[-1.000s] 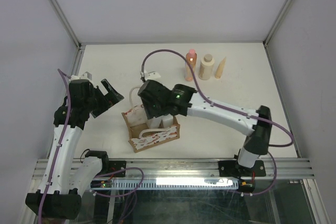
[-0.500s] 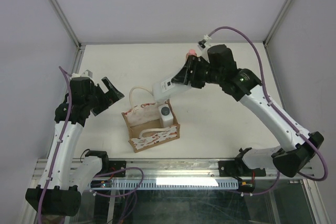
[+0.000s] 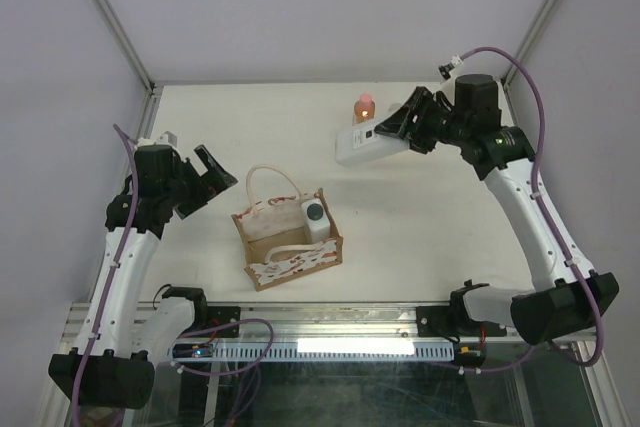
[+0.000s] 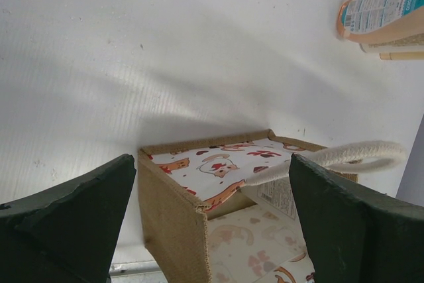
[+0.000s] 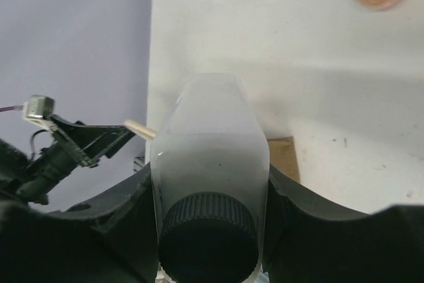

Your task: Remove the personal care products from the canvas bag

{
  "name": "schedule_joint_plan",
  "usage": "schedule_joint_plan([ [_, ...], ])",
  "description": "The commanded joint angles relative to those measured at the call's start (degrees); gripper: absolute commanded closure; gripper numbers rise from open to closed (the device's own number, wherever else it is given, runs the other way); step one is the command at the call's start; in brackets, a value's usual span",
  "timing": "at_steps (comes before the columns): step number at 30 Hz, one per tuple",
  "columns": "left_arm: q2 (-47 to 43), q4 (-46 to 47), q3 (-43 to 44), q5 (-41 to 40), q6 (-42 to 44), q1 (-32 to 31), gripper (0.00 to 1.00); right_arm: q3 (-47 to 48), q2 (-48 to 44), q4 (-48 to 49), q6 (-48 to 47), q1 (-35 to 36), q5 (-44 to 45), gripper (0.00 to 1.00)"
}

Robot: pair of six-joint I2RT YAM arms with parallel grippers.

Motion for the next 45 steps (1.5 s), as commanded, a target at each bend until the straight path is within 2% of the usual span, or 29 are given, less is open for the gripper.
schedule_joint_plan([
  [1,0.2,3.2,1.6,0.7,-0.3,-0.4,0.01,-2.3,0.4,2.2,-4.8,-0.3,-0.7,1.0],
  [7,1.1,3.6,1.7,0.8,-0.4,-0.4,0.01,-2.6,8.6,-0.1,-9.6,-0.1,4.8,1.0],
  [11,1.8,3.9,1.5,0.5,-0.2,-0.4,0.01,1.0,12.7,-1.9,-12.1,1.5,13.5,1.0],
  [19,4.3,5.2,2.5,0.3,-0.2,-0.4,0.01,18.7,29.0,-16.9,-13.0,7.9,33.5,1.0],
  [28,6.2,5.8,3.7,-0.4,0.0,-0.4,0.01,26.4,35.9,-17.5,-14.2,12.7,42.9,1.0],
  [33,6.1,5.7,3.4,-0.6,0.0,-0.4,0.01,28.2,39.1,-17.6,-15.8,14.0,45.0,1.0],
  [40,5.6,5.8,2.6,-0.9,-0.7,-0.4,0.01,23.6,37.8,-14.9,-15.0,14.5,45.7,0.88],
  [42,5.9,5.8,3.0,-0.9,-0.5,-0.5,0.01,21.9,37.0,-13.2,-15.3,14.5,44.9,0.81],
  [45,6.1,5.8,3.8,-1.1,-0.5,-0.4,0.01,21.4,37.4,-12.7,-15.8,14.5,43.9,0.62],
])
